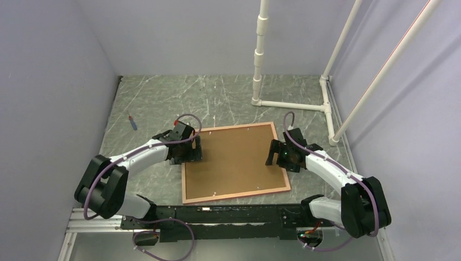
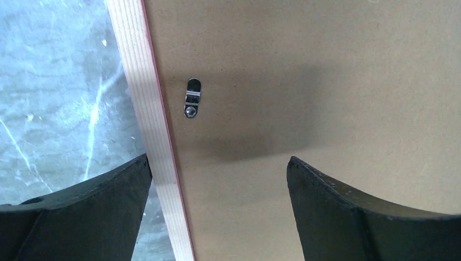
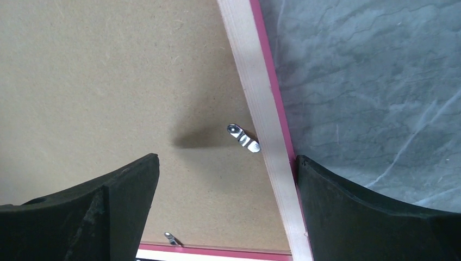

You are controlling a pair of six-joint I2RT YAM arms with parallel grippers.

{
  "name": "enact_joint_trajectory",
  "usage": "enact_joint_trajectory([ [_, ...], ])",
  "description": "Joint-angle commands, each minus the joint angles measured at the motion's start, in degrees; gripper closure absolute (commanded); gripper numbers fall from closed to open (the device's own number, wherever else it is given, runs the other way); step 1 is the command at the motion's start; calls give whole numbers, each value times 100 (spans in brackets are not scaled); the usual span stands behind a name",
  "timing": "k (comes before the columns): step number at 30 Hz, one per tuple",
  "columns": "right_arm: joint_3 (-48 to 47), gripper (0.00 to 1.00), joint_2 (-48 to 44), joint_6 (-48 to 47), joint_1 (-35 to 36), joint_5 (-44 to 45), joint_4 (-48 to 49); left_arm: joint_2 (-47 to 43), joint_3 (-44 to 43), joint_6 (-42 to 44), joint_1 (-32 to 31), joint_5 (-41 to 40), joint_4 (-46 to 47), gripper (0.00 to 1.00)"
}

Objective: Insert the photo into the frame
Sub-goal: Adjust the photo frame at the center of the board.

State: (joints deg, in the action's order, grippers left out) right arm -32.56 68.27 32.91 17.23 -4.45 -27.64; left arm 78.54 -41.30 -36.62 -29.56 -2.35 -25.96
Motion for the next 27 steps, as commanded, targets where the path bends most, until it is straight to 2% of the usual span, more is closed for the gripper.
enact_joint_trajectory([
  [1, 143, 4, 89, 572, 582, -325, 365, 328, -663, 15, 18, 447, 371, 7],
  [4, 209, 2, 138, 736, 864, -206, 391, 622, -1097, 213, 25, 259, 7, 6],
  [6, 267, 1, 119, 761, 886, -141, 367, 745, -1311, 321, 23, -277, -350, 5],
  [9, 320, 0, 37, 766, 886, -45, 328, 870, -1364, 453, 59, -913, -706, 4],
  [11, 309, 0, 11, 754, 883, -38, 331, 930, -1300, 508, 173, -1065, -747, 3],
  [18, 266, 0, 129, 717, 883, -29, 377, 968, -933, 727, 849, -174, 113, 6],
  [27, 276, 0, 234, 691, 885, -46, 434, 1593, -1222, 877, 1201, -106, 268, 15],
])
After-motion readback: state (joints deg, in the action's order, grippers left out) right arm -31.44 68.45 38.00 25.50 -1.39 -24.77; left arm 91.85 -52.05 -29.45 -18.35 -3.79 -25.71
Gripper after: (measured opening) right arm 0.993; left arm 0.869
